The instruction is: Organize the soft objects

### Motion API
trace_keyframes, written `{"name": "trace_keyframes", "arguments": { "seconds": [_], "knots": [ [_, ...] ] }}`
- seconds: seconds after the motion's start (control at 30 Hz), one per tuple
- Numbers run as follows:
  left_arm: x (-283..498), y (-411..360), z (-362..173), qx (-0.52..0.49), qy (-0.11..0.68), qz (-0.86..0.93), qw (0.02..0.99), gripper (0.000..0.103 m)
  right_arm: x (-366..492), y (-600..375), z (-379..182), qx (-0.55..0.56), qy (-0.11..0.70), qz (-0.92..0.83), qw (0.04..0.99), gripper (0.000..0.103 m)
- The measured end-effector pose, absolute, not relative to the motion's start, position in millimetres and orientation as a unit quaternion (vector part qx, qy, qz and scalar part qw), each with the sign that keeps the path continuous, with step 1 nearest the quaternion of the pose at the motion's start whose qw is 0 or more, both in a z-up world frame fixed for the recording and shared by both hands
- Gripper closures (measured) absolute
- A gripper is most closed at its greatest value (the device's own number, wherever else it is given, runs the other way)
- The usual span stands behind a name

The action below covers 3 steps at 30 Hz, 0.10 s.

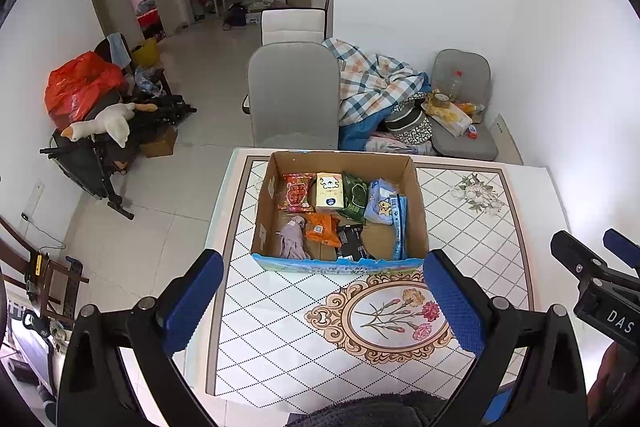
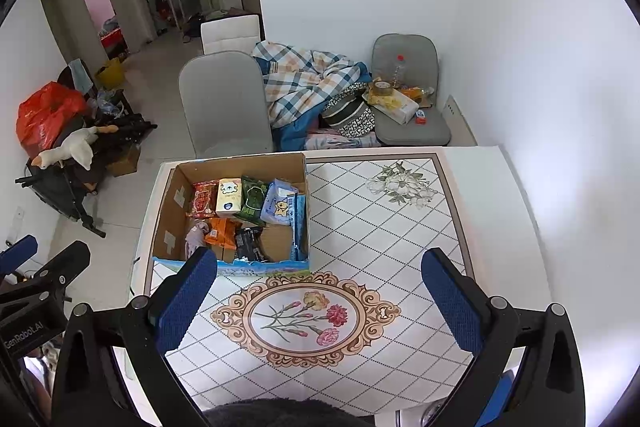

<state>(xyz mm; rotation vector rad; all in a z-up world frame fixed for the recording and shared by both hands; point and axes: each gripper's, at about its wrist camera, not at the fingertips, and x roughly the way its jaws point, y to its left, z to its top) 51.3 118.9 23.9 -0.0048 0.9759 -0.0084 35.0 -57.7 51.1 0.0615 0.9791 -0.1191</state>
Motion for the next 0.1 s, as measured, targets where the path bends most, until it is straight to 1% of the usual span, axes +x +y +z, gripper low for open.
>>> {"name": "trace_keyframes", "arguments": {
  "seconds": [0.1],
  "knots": [
    [50.7,120.0,23.2,-0.002,0.467,-0.003,0.884,0.001,34.7,-58.5,51.0,0.032,0.471,-0.056,0.88,0.0]
  ]
}}
